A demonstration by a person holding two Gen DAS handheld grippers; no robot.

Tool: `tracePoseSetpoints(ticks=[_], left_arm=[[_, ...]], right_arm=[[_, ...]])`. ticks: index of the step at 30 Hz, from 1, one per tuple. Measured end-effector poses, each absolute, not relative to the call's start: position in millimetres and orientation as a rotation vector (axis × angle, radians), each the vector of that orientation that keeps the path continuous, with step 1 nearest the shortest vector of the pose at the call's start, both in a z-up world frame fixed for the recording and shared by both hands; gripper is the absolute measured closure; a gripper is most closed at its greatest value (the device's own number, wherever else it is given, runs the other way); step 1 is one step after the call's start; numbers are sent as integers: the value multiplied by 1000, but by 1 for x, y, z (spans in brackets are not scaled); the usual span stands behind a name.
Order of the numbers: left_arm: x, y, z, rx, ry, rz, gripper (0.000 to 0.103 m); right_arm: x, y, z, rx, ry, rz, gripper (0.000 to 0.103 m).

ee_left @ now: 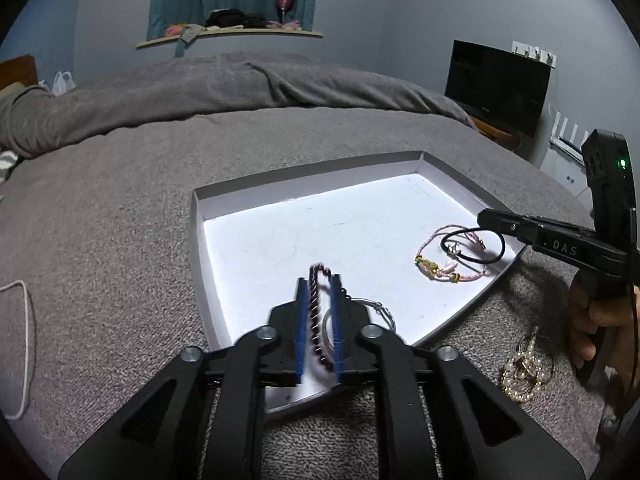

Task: Organize jewelry
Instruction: 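Release the red bead bracelet into the box with the left tool while the right tool drops the hair tie, then withdraw both open tools from the box back toward the jewelry pile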

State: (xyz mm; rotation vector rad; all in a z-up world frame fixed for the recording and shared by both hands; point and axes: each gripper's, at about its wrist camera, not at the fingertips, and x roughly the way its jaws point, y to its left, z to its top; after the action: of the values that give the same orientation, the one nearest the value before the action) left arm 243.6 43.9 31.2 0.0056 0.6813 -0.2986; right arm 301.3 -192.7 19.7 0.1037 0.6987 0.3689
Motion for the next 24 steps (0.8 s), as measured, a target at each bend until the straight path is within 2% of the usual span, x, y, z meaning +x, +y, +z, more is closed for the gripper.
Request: tracePoseSetpoints(ticks=[3, 4, 5, 7, 10, 11, 13, 14, 18, 20, 24], left_arm=[[243, 47, 32, -4, 682, -295, 82], [243, 48, 32, -4, 684, -292, 77], [243, 48, 32, -5, 683, -288, 68], [241, 49, 32, -6, 683, -286, 68], [239, 50, 33, -6, 681, -281, 68], [238, 51, 33, -6, 680, -278, 65], [235, 52, 34, -7, 674, -274, 44], [232, 53, 35, -6, 659, -259, 24], [224, 56, 41, -13, 626, -245, 23], [220, 58, 41, -15, 619, -236, 22], [208, 59, 45, -15, 592, -221, 14]], right_arm=[[300, -192, 19, 92, 701, 364, 96], [299, -193, 19, 92, 701, 359, 85], [299, -194, 20, 95, 696, 356, 73], [296, -197, 21, 103, 679, 357, 63], [292, -199, 23, 97, 661, 351, 62], [291, -200, 24, 94, 659, 349, 62], [285, -200, 25, 85, 645, 348, 59], [283, -201, 26, 83, 640, 347, 53], [269, -204, 29, 69, 619, 357, 46], [264, -207, 30, 67, 616, 361, 38], [256, -212, 30, 62, 608, 356, 30]])
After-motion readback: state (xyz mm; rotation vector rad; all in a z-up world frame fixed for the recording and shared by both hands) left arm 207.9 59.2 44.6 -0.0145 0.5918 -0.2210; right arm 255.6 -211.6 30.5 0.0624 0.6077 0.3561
